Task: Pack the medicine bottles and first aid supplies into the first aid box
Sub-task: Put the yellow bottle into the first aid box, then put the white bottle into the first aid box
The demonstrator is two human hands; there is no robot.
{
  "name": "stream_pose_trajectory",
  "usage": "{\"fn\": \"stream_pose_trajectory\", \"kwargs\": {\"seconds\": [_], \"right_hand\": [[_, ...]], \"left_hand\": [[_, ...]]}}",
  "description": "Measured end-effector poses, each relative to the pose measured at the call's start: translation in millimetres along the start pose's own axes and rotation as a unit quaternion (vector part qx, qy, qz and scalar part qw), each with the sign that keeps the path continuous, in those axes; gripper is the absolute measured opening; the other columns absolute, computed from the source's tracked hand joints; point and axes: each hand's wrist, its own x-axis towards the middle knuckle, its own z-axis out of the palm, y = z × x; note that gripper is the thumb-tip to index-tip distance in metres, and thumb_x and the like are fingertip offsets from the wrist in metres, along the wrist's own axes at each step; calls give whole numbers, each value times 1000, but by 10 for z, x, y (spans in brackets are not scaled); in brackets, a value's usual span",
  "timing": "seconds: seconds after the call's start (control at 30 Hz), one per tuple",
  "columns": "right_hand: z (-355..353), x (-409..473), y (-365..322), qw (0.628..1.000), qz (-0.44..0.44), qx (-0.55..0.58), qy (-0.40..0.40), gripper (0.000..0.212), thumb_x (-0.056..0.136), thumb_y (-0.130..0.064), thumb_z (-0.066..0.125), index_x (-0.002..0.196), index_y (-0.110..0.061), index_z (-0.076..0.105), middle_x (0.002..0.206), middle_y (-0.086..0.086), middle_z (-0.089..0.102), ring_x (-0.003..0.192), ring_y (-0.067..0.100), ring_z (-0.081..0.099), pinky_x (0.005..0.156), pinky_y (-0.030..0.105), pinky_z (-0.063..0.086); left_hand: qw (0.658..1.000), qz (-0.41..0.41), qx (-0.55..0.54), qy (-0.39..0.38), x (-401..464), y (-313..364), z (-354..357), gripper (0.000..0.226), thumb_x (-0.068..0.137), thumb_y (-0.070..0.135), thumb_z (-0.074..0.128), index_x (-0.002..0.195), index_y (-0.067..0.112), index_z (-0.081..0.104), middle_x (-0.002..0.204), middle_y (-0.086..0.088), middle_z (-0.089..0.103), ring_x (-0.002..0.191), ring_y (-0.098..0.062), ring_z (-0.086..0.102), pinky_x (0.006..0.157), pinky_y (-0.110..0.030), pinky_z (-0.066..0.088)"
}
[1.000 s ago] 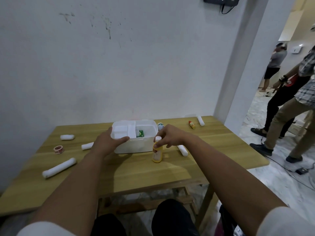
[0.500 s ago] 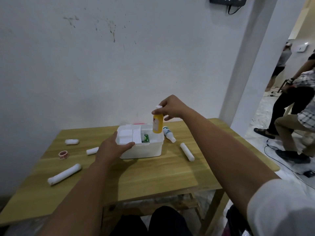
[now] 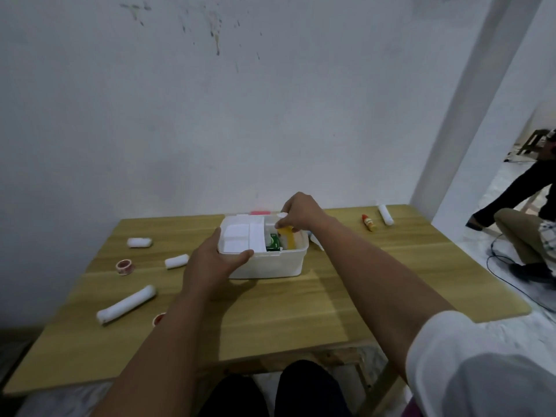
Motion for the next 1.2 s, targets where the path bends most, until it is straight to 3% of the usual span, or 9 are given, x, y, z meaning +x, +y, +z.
{"fn": "stream_pose_trajectory", "kwargs": {"seconds": [0.17, 0.3, 0.43, 0.57, 0.77, 0.83, 0.97, 1.07, 1.2], "right_hand": [[-237, 27, -42, 998, 11, 53, -15, 36, 72, -20, 96, 97, 1, 80, 93, 15, 77, 81, 26, 78, 67, 36, 67], [-453, 41, 111, 987, 46, 141, 57, 28, 84, -21, 87, 97, 2, 78, 93, 14, 78, 83, 23, 78, 66, 37, 67], [-464, 30, 451, 990, 93, 33, 99, 17, 86, -11, 74, 99, 0, 76, 96, 15, 77, 82, 30, 76, 72, 43, 67], [-263, -75, 693, 986, 127, -103, 29, 37, 76, -26, 88, 94, -4, 65, 94, 12, 71, 87, 28, 71, 80, 45, 65], [11, -164, 746, 977, 140, -157, 47, 33, 95, -40, 66, 97, -10, 53, 93, 8, 60, 86, 28, 62, 72, 35, 51], [20, -151, 748, 976, 135, -159, 62, 36, 95, -42, 67, 97, -10, 50, 94, 8, 57, 89, 28, 61, 72, 35, 49], [-119, -100, 751, 979, 143, -118, 85, 35, 84, -37, 77, 85, -6, 61, 89, 12, 71, 84, 28, 73, 72, 34, 59], [-322, -60, 730, 982, 127, -82, 116, 32, 78, -27, 84, 95, -1, 73, 84, 13, 75, 80, 27, 75, 79, 39, 64], [-626, -113, 601, 982, 96, 24, 158, 24, 78, -13, 88, 97, -3, 79, 85, 11, 76, 67, 26, 77, 72, 40, 67]], "left_hand": [[1000, 0, 10, 23, -5, 4, 27, 93, 70, 66, 80, 150, 37, 45, 141, 6, 61, 122, -21, 58, 86, -44, 57], [1000, -4, 11, 20, -3, 1, -8, 98, 65, 74, 76, 151, 39, 44, 141, 8, 61, 122, -20, 59, 88, -45, 57], [1000, -7, 7, 16, 4, 2, -7, 101, 65, 75, 76, 153, 35, 44, 145, 6, 59, 126, -22, 56, 92, -47, 56], [1000, -1, 2, 18, 8, -20, 5, 95, 70, 67, 79, 152, 34, 45, 145, 5, 59, 127, -22, 55, 91, -43, 55], [1000, -11, 0, 28, 4, 42, 34, 91, 76, 54, 83, 154, 24, 44, 149, -1, 56, 132, -25, 53, 88, -35, 46], [999, -13, -4, 29, 12, 51, 38, 92, 77, 52, 84, 154, 23, 44, 150, -1, 55, 133, -25, 52, 87, -33, 43], [1000, -21, 1, 21, 20, 72, 22, 95, 76, 53, 83, 156, 22, 41, 152, -1, 52, 135, -25, 51, 90, -35, 45], [999, -28, 10, 13, 27, 54, 8, 102, 74, 60, 82, 158, 22, 37, 155, -1, 49, 137, -26, 49, 100, -43, 48], [999, -35, 17, -1, 38, 60, -14, 107, 73, 62, 81, 159, 18, 35, 158, -4, 45, 141, -28, 46, 106, -47, 46]]}}
